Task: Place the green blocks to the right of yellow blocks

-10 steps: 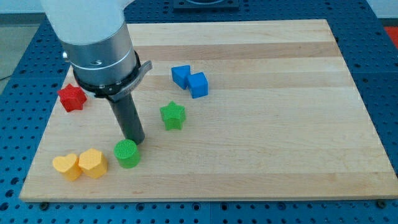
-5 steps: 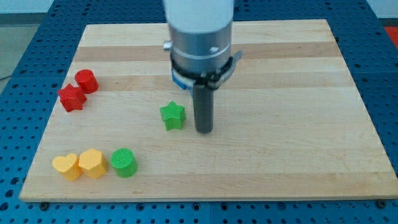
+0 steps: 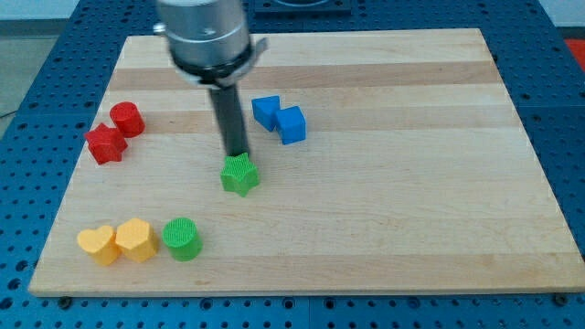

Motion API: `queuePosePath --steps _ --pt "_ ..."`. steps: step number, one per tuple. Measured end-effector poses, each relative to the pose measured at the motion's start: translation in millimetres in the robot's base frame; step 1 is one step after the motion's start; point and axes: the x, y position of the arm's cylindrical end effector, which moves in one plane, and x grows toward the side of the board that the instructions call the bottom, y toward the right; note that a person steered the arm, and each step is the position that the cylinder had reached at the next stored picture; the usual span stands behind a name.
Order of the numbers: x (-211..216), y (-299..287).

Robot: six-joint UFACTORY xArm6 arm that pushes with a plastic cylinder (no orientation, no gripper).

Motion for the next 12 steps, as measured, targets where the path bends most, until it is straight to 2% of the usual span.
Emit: queuePosePath --steps 1,2,3,4,5,6,7,10,11,12 --pt "2.6 50.2" --pt "32.1 41.6" --pt "57.4 -15.5" --pt "65.9 -45.5" --pt "29.2 -13.7" --pt "-7.6 -24.9" --pt "-8.5 -66.0" --pt "57.6 -62.3" --pt "49.7 -59.0" --pt "39.6 -28.8"
